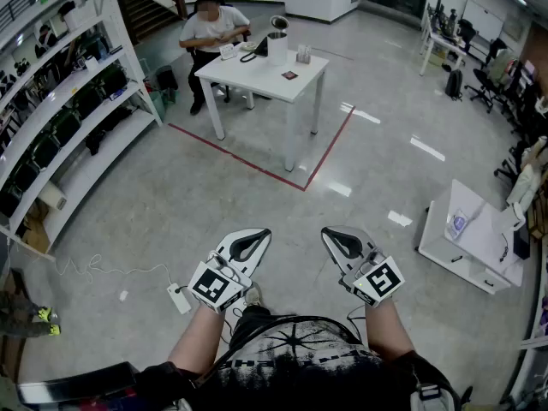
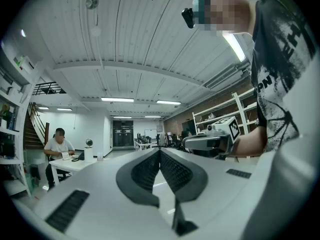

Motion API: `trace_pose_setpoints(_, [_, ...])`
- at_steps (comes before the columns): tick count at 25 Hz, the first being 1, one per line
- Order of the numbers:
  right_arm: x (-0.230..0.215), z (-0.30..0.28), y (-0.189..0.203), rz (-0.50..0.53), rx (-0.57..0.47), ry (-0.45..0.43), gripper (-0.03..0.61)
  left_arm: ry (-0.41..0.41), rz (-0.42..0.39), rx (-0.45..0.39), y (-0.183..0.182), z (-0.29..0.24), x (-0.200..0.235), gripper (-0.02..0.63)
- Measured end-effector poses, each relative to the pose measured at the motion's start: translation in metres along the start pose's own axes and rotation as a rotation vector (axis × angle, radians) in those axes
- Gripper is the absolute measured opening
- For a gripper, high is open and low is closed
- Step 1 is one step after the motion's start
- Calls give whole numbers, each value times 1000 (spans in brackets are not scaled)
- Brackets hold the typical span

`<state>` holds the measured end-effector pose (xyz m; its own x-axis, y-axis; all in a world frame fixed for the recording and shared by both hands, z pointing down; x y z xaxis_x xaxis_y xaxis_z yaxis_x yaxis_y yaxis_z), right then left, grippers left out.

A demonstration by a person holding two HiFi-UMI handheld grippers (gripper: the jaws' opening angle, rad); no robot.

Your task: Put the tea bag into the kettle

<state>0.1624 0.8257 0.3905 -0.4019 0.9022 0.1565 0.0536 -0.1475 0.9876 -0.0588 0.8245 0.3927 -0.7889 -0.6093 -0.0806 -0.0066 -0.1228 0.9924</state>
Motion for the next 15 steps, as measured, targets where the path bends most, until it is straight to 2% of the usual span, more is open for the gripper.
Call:
trace_pose_setpoints(7, [-3, 3, 0, -39, -40, 15, 11, 10, 16, 19, 4, -2, -4, 12])
trace_pose_setpoints(15, [-12, 12, 8, -68, -34, 20, 11, 10, 21, 38, 15, -7, -5, 12])
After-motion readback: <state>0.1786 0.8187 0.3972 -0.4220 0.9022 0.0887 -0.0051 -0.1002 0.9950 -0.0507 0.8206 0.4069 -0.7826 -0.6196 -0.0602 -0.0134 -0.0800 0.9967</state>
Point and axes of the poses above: the fingertips, and each gripper's own axes: z backward along the fingers, x to its left, y out of its underside, the point moved 7 cm from there along z, backward along the fingers, and after that the axes turned 14 degrees about -y, right-handed, at the moved point
